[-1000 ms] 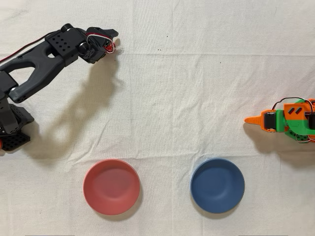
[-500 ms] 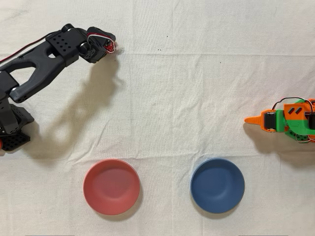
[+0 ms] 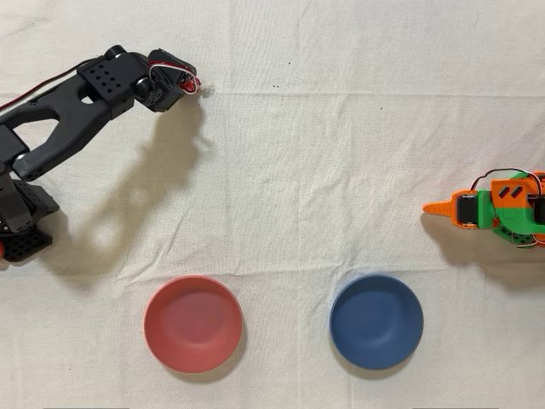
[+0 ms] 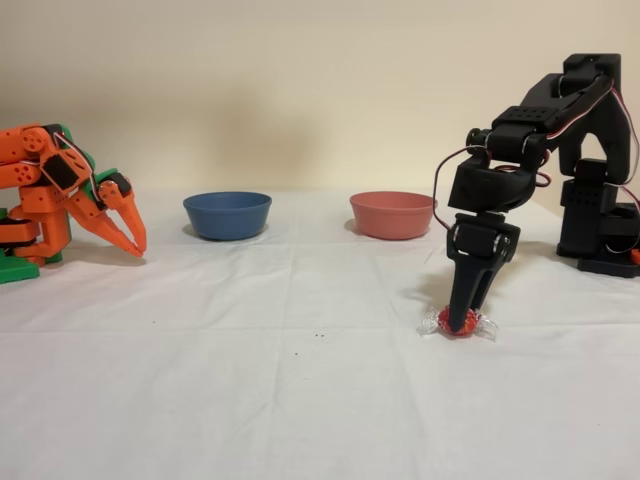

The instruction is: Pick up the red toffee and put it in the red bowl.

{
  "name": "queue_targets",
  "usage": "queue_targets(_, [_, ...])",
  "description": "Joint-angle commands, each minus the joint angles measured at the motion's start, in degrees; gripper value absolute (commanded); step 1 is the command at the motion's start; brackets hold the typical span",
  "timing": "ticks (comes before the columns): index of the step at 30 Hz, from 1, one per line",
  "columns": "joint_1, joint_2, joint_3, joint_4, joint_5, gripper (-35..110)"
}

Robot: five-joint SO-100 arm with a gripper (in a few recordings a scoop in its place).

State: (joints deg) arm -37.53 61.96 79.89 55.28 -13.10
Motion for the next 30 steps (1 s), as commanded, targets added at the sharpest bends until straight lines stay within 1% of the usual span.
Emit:
queue_targets(1, [-0.44, 5.01, 0.62, 0.62, -0.35, 10])
queue_targets(11, [0.09, 10.46, 1.58, 3.08, -0.26, 10])
queue_targets(15, [1.49, 15.73, 2.99, 5.19, 0.18, 10])
queue_targets(30, [7.65, 35.95, 9.58, 14.06, -4.39, 11])
